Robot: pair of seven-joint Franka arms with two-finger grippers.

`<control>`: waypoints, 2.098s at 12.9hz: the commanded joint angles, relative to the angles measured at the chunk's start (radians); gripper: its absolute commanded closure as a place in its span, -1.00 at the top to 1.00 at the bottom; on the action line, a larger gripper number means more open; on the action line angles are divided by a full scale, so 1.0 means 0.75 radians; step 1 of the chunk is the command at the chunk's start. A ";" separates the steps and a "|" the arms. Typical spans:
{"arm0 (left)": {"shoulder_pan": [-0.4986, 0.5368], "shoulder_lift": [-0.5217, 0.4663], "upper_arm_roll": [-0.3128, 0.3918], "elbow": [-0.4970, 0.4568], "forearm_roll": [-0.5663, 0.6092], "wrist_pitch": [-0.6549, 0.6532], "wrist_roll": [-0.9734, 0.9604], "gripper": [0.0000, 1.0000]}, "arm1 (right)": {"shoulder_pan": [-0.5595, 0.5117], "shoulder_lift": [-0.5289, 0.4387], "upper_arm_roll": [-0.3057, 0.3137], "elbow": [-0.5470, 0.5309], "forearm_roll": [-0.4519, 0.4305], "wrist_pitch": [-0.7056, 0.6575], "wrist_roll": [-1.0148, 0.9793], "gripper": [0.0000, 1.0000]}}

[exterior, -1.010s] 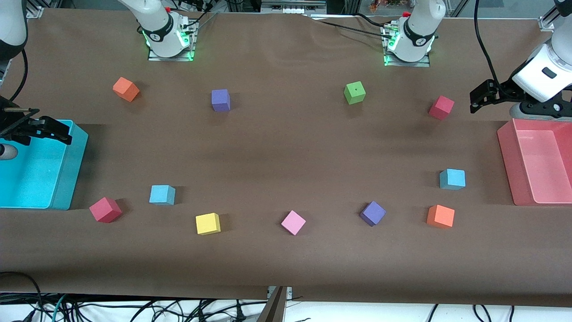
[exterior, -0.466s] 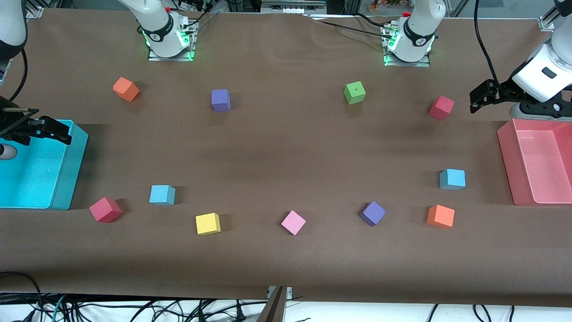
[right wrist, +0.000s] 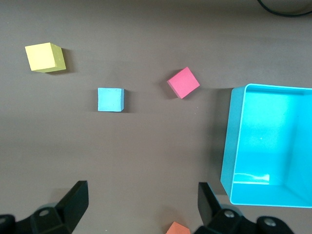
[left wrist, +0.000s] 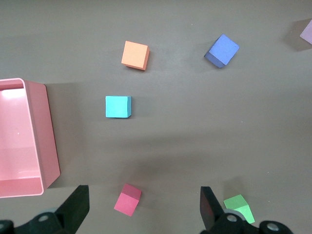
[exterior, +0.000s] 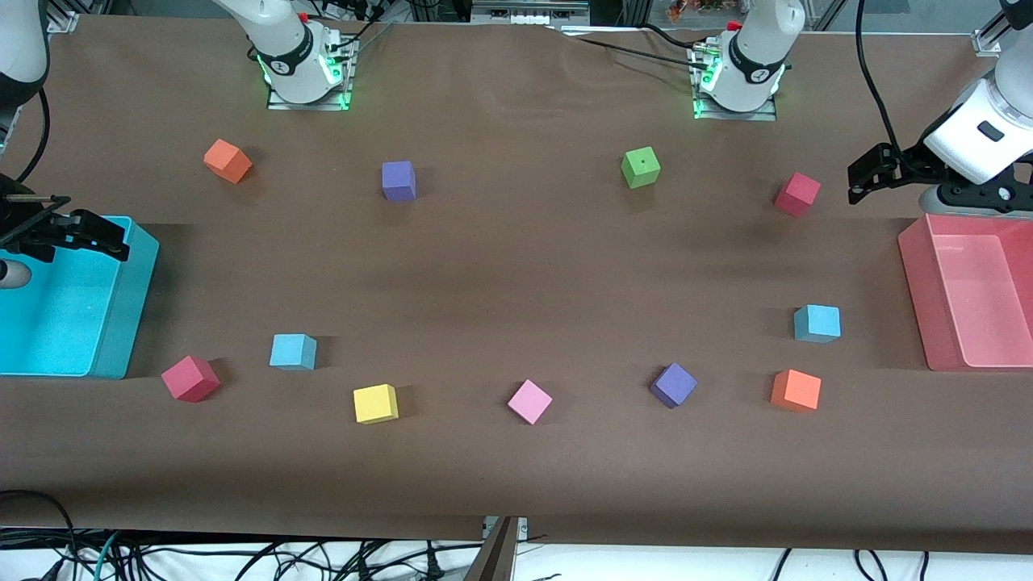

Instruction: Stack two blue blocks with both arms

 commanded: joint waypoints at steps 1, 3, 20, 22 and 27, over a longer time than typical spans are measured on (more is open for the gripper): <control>-0.005 -0.001 0.000 0.023 -0.021 -0.018 -0.008 1.00 | -0.014 -0.023 0.016 -0.018 -0.008 -0.008 0.013 0.99; -0.005 -0.001 0.000 0.023 -0.021 -0.015 -0.008 1.00 | -0.014 -0.023 0.016 -0.018 -0.008 -0.006 0.011 0.99; -0.003 -0.001 0.002 0.023 -0.021 -0.018 -0.006 1.00 | 0.003 0.138 0.030 -0.018 0.000 0.053 0.009 0.99; -0.003 -0.001 0.002 0.023 -0.021 -0.018 -0.006 1.00 | 0.027 0.235 0.043 -0.020 0.028 0.088 0.011 0.99; -0.003 -0.001 0.002 0.023 -0.021 -0.018 -0.004 1.00 | 0.029 0.451 0.045 -0.028 0.202 0.243 0.019 0.99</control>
